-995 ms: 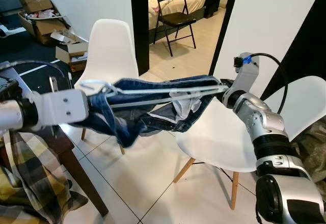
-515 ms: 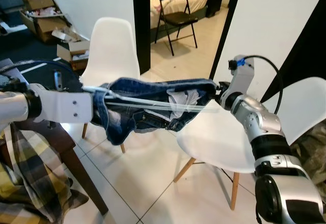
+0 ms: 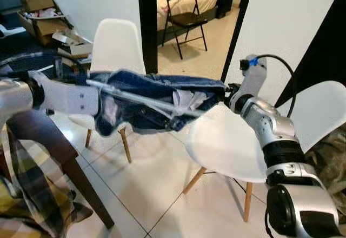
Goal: Hang hanger
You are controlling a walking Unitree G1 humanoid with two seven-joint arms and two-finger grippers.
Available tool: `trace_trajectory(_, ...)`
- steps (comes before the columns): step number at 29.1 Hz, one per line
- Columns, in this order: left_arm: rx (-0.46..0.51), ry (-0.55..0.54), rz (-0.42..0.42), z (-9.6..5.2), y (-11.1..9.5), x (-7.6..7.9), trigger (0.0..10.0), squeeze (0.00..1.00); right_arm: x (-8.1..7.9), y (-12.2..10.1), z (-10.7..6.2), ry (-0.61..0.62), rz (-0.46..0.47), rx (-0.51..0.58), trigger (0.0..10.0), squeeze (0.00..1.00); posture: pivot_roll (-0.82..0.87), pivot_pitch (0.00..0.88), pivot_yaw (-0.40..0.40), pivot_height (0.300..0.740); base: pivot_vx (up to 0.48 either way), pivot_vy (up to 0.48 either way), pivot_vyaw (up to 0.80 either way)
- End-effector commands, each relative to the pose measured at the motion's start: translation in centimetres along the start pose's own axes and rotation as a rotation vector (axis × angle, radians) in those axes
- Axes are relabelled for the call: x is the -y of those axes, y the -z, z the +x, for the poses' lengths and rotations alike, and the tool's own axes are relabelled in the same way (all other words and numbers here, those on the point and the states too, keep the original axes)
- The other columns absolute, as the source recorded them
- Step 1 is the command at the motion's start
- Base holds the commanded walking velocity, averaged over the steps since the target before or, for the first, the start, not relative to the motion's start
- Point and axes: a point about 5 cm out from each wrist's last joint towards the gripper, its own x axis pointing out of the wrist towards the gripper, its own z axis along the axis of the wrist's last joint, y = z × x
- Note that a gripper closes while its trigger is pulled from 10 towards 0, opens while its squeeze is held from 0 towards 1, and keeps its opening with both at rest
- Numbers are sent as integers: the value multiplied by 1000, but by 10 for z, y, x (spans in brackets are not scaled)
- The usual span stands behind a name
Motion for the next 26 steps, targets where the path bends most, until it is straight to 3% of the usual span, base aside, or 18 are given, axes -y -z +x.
trace_trajectory(1, -128, -29, -34, -6, 22, -2, 10000, 0, 19, -4, -6, 81, 25, 16, 10000, 0, 76, 48, -40, 740, 0, 0, 0)
trace_trajectory(9, -169, -95, -24, -7, 29, -4, 10000, 0, 22, -6, -6, 99, 27, 15, 10000, 0, 73, 46, -45, 740, 0, 0, 0)
trace_trajectory(15, -185, -86, 24, -4, 33, -4, 10000, 0, 18, -8, -5, 94, 34, 14, 10000, 0, 78, 44, -48, 740, 0, 0, 0)
trace_trajectory(19, -272, -71, 135, -5, 43, -9, 10000, 0, 6, -17, -6, 68, 44, 9, 10000, 0, 76, 42, -47, 740, 0, 0, 0)
trace_trajectory(26, -315, -80, 163, -4, 49, -8, 10000, 0, -6, -26, -8, 40, 51, 8, 10000, 0, 68, 45, -42, 740, 0, 0, 0)
